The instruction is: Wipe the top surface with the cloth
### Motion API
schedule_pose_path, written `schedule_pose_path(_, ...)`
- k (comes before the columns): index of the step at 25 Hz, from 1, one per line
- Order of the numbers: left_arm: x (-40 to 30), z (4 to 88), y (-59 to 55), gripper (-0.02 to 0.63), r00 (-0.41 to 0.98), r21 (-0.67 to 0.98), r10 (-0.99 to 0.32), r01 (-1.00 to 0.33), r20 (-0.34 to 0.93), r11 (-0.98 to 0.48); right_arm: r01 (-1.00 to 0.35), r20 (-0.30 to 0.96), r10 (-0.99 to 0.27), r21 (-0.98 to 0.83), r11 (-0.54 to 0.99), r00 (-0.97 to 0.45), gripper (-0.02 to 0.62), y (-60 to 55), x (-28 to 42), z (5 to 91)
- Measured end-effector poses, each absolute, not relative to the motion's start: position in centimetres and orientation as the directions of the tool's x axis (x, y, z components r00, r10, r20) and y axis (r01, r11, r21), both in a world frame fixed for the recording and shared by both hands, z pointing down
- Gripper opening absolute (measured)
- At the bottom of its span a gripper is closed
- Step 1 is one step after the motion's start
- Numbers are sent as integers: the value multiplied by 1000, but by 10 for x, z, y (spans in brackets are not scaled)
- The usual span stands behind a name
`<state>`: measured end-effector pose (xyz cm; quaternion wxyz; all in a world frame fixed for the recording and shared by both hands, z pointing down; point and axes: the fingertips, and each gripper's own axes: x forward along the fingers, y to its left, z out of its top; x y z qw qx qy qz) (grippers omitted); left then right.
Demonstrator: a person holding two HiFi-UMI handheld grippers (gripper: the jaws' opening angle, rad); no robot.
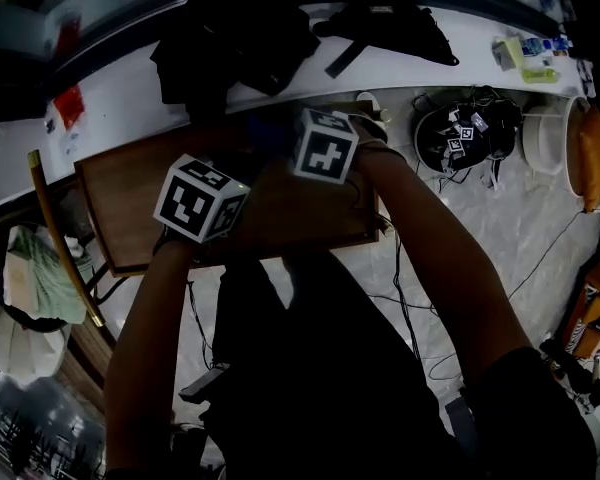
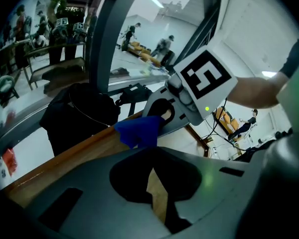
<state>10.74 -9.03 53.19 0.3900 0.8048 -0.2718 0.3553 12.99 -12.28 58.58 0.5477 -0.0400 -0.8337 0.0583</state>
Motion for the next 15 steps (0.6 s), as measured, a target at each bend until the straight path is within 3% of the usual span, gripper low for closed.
schedule_pose_path(15,125,531,-42,11,624,472,-91,-670,776,-573,109,893,312,-292,950,-324,89,12,177,592)
